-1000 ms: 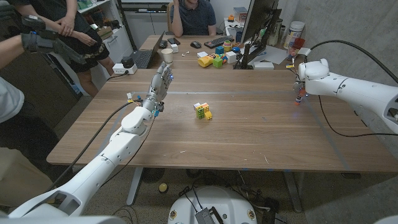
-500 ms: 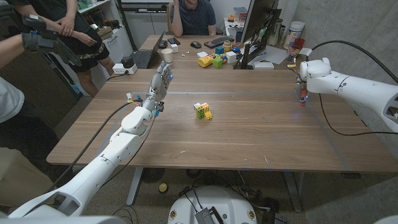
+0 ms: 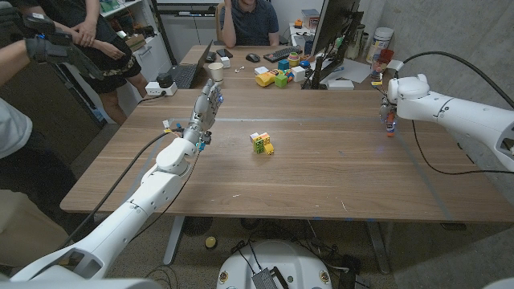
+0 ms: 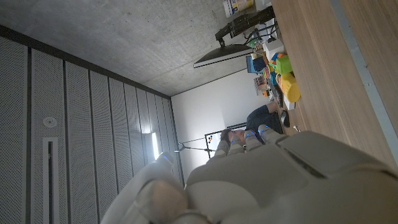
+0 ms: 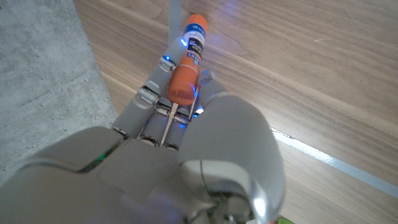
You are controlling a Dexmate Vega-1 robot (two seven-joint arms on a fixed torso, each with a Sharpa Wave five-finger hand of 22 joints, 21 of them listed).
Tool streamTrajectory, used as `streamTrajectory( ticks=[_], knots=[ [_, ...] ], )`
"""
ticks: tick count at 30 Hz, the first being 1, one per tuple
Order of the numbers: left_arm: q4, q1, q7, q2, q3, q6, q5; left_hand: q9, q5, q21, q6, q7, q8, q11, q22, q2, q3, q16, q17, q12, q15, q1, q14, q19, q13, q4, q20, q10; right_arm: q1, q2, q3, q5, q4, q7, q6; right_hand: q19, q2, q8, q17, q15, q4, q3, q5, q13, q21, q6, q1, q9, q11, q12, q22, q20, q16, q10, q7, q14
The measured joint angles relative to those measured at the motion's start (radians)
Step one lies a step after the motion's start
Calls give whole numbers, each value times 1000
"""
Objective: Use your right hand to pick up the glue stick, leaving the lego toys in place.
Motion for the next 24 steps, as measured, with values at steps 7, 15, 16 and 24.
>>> streamTrajectory(
  ticks=[7,15,16,24],
  knots=[
    [3,0,-10,-1,0,0,-8,0,0,0,0,0,0,0,-1,0,0,0,0,0,0,0,0,0,0,0,0,0,-1,-11,8,4,-20,-8,-3,0,1,-1,4,-4,0,0,0,0,0,7,1,-2,5,0,-5,0,-2,13,0,7],
    [4,3,-15,2,0,6,-15,0,0,0,0,0,0,0,2,0,-3,0,0,0,0,0,0,-6,0,-3,-6,0,8,-23,11,-4,-48,-5,-12,-3,1,-4,4,-4,4,-4,0,0,0,7,1,-1,9,0,-5,4,-4,16,0,7],
    [3,8,-15,4,0,6,-15,0,0,0,0,0,0,0,2,0,-5,0,0,0,0,0,0,-6,0,-3,-6,0,9,-24,11,-8,-50,-1,-14,-7,1,-4,4,-4,4,-4,0,0,0,7,1,-1,9,0,-5,8,-4,16,0,7],
    [-7,19,-17,11,0,8,-20,0,0,0,0,0,0,0,2,0,-7,0,0,0,0,0,0,-6,0,-1,-6,0,17,-43,19,-9,-92,13,-15,-7,1,-7,4,-3,8,-8,0,0,0,7,1,-1,14,0,-5,8,-4,21,0,7]
  ],
)
